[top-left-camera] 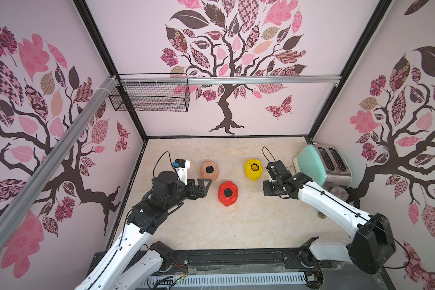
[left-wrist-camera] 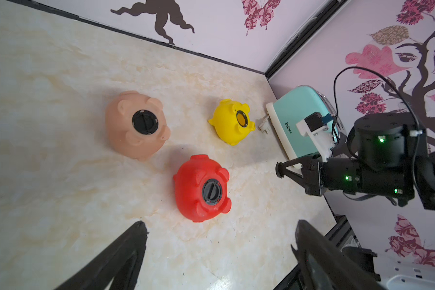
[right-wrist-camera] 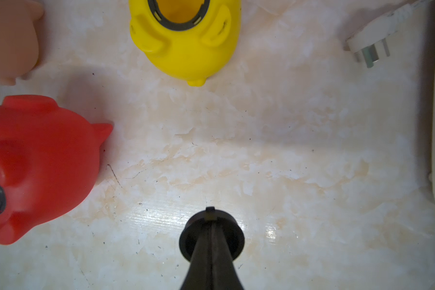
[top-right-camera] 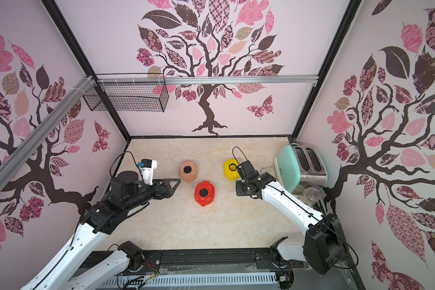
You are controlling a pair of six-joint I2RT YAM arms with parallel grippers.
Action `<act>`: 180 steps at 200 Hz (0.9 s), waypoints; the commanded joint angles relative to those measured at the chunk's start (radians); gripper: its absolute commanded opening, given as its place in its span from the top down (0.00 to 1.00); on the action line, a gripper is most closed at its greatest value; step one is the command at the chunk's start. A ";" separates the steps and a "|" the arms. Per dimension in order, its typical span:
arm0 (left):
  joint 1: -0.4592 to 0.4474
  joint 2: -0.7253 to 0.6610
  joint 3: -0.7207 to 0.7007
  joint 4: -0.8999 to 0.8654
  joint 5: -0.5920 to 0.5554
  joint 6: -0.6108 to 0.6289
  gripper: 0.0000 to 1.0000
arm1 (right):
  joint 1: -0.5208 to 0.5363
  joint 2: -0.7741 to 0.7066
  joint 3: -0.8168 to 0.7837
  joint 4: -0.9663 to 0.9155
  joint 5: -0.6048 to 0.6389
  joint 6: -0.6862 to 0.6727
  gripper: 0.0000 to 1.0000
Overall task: Close piggy banks
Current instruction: Insert the knob into the piggy bank.
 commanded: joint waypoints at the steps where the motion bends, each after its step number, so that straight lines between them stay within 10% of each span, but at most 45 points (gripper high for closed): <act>1: -0.004 0.088 0.069 0.126 0.039 0.001 0.05 | -0.009 -0.031 0.059 -0.019 0.003 -0.029 1.00; 99: 0.092 0.813 0.531 0.252 0.476 0.047 0.08 | -0.098 0.074 0.175 0.068 -0.082 -0.038 1.00; 180: 0.099 1.110 0.631 0.388 0.566 0.046 0.11 | -0.121 0.234 0.314 0.076 -0.111 -0.035 1.00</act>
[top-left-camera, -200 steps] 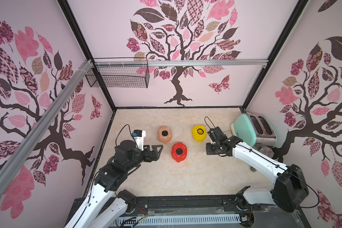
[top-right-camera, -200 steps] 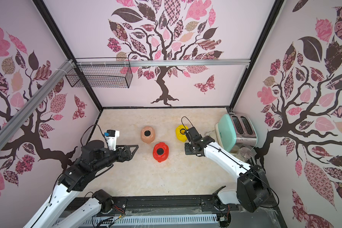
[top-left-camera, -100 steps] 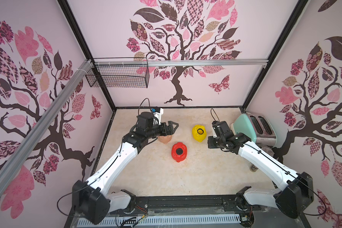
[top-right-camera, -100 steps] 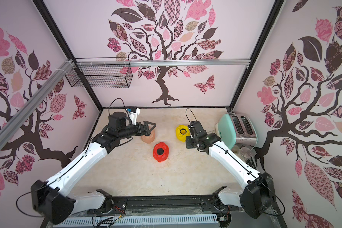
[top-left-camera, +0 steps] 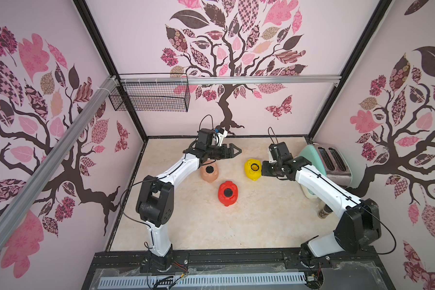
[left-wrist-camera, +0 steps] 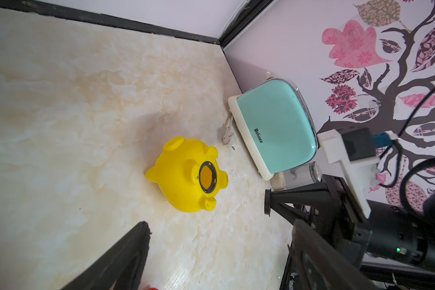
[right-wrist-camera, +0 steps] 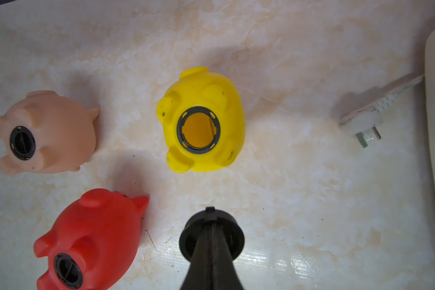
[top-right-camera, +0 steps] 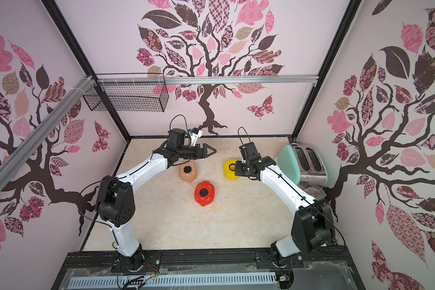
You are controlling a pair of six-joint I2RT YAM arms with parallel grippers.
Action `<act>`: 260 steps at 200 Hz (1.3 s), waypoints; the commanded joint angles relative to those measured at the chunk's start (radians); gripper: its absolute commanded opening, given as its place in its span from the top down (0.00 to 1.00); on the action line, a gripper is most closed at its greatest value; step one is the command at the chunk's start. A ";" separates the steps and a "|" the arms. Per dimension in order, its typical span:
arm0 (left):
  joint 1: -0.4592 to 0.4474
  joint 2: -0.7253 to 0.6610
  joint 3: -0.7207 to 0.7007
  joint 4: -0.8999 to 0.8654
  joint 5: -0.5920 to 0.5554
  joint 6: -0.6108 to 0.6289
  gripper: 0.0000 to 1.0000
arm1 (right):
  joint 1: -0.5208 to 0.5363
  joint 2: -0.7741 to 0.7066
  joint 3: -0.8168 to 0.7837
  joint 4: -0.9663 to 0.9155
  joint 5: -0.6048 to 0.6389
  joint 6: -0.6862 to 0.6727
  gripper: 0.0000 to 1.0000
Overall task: Close piggy banks
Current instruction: Insert the knob into the piggy bank.
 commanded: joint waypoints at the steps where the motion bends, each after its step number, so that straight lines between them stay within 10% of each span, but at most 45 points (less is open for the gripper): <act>1: 0.006 0.052 0.022 0.052 0.051 0.018 0.11 | -0.005 0.028 0.056 -0.001 -0.016 -0.035 1.00; 118: 0.012 0.196 0.081 0.071 0.080 -0.012 0.20 | -0.028 0.053 0.073 0.163 -0.078 -0.583 1.00; 260: 0.013 0.317 0.174 0.100 0.167 -0.059 0.21 | -0.067 0.226 0.288 -0.091 -0.222 -1.193 1.00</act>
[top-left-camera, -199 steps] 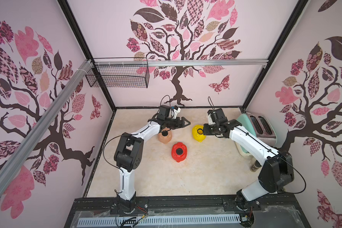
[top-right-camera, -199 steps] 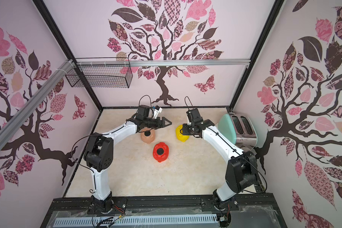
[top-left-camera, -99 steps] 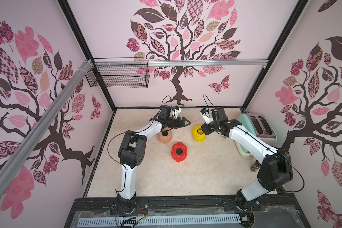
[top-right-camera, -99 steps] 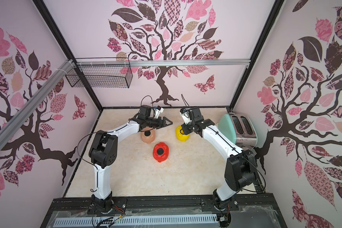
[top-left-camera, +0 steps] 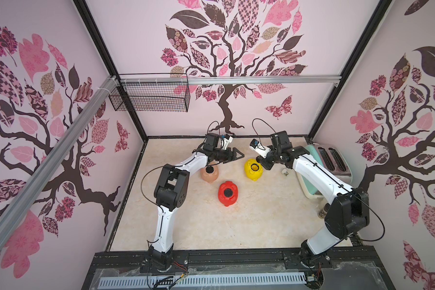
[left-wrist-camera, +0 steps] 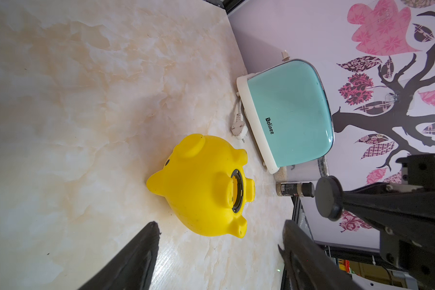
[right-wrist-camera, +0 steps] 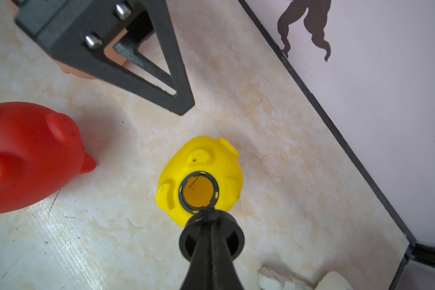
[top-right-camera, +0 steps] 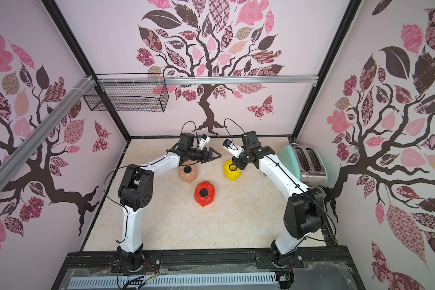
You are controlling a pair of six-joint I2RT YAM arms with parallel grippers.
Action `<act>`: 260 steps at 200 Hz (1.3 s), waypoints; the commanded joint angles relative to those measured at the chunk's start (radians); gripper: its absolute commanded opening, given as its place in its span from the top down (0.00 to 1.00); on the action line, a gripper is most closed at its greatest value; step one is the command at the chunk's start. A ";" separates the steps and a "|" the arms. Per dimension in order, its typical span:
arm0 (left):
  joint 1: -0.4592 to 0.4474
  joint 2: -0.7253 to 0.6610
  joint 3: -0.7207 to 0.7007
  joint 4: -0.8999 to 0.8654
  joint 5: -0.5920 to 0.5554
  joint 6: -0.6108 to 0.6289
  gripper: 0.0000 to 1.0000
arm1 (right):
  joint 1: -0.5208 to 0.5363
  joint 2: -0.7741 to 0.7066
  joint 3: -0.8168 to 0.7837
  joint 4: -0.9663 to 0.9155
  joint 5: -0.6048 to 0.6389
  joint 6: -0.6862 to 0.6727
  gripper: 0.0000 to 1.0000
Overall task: Close piggy banks
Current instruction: Insert the knob into the piggy bank.
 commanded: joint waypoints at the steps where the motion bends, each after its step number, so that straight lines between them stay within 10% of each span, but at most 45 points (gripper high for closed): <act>1: 0.005 0.044 0.023 0.048 0.038 -0.029 0.21 | -0.002 0.069 0.077 -0.109 -0.025 -0.117 1.00; 260: -0.004 0.166 0.092 0.119 0.125 -0.123 0.24 | -0.002 0.292 0.243 -0.254 0.007 -0.245 1.00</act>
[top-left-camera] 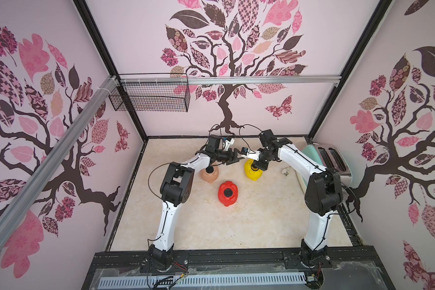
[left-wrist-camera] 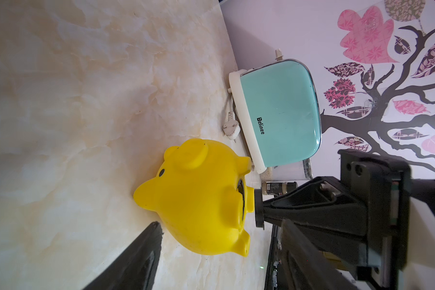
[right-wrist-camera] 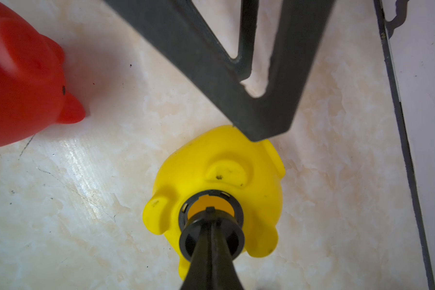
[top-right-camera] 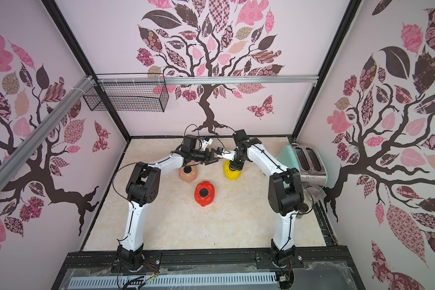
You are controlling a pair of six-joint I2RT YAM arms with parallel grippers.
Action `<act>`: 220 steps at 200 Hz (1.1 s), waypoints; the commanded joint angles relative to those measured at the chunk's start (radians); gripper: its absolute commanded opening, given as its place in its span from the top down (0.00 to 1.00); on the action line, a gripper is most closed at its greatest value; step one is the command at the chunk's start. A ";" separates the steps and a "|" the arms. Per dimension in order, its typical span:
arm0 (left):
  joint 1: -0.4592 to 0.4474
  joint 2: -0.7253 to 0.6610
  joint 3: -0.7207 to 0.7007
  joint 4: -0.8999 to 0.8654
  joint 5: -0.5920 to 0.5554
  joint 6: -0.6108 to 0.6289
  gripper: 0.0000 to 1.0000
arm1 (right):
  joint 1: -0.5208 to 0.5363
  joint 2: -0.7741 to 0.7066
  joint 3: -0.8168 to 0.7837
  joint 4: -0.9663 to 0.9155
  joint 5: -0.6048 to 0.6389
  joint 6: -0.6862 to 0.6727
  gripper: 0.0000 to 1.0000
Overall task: Close piggy banks
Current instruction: Insert the knob into the piggy bank.
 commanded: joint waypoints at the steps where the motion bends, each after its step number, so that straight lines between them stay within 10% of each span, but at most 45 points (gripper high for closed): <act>1: -0.006 0.045 0.033 0.022 0.020 -0.011 0.24 | -0.002 0.009 0.022 -0.027 0.006 -0.009 1.00; 220: -0.020 0.092 0.074 0.018 0.033 -0.037 0.24 | -0.002 0.066 0.019 -0.019 0.023 -0.019 1.00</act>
